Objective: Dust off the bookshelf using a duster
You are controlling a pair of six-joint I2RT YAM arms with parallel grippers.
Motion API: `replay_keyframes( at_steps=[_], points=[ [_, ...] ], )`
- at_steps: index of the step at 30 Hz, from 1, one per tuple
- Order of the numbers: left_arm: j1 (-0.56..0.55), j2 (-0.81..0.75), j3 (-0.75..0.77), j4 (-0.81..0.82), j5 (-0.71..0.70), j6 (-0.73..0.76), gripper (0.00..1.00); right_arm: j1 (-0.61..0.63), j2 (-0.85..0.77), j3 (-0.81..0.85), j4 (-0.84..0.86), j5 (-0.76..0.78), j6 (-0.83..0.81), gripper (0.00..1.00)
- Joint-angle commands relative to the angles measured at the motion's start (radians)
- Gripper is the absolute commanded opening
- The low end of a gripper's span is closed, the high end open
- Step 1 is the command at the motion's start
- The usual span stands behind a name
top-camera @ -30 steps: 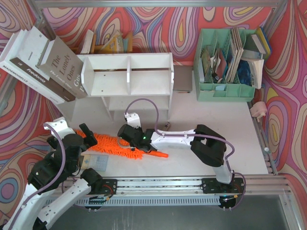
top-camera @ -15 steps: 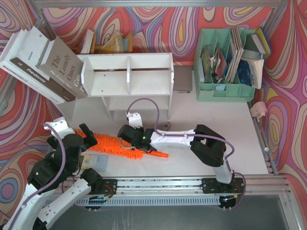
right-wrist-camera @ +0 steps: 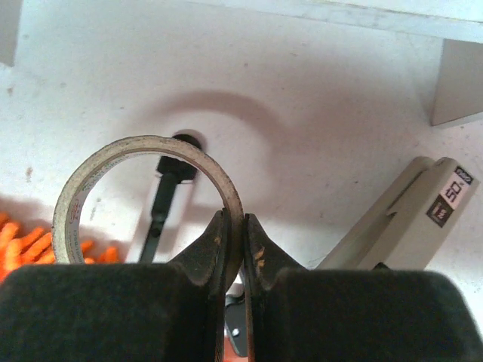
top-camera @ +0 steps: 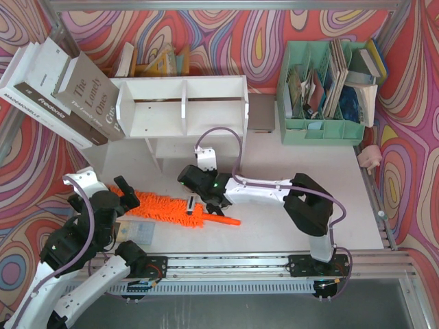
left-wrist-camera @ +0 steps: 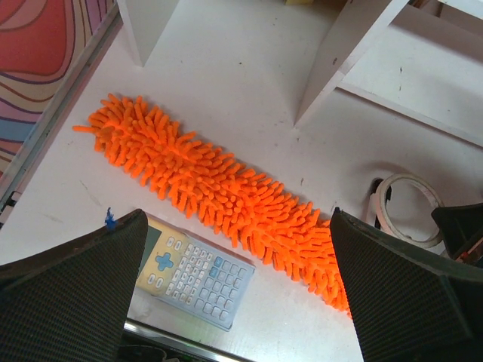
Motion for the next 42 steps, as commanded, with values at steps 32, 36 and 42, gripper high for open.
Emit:
replay_keyframes(
  at_steps=[32,36,42],
  points=[
    [-0.001,-0.002,-0.012,0.007,-0.001,0.012,0.97,-0.009,-0.101,-0.061,0.023,-0.041,-0.035,0.53],
    [-0.001,-0.004,-0.012,0.006,-0.001,0.011,0.96,0.007,-0.058,-0.036,0.004,-0.114,0.009,0.54],
    [-0.001,-0.009,-0.012,0.006,0.000,0.011,0.96,0.018,-0.002,0.002,0.016,-0.156,-0.006,0.57]
  ],
)
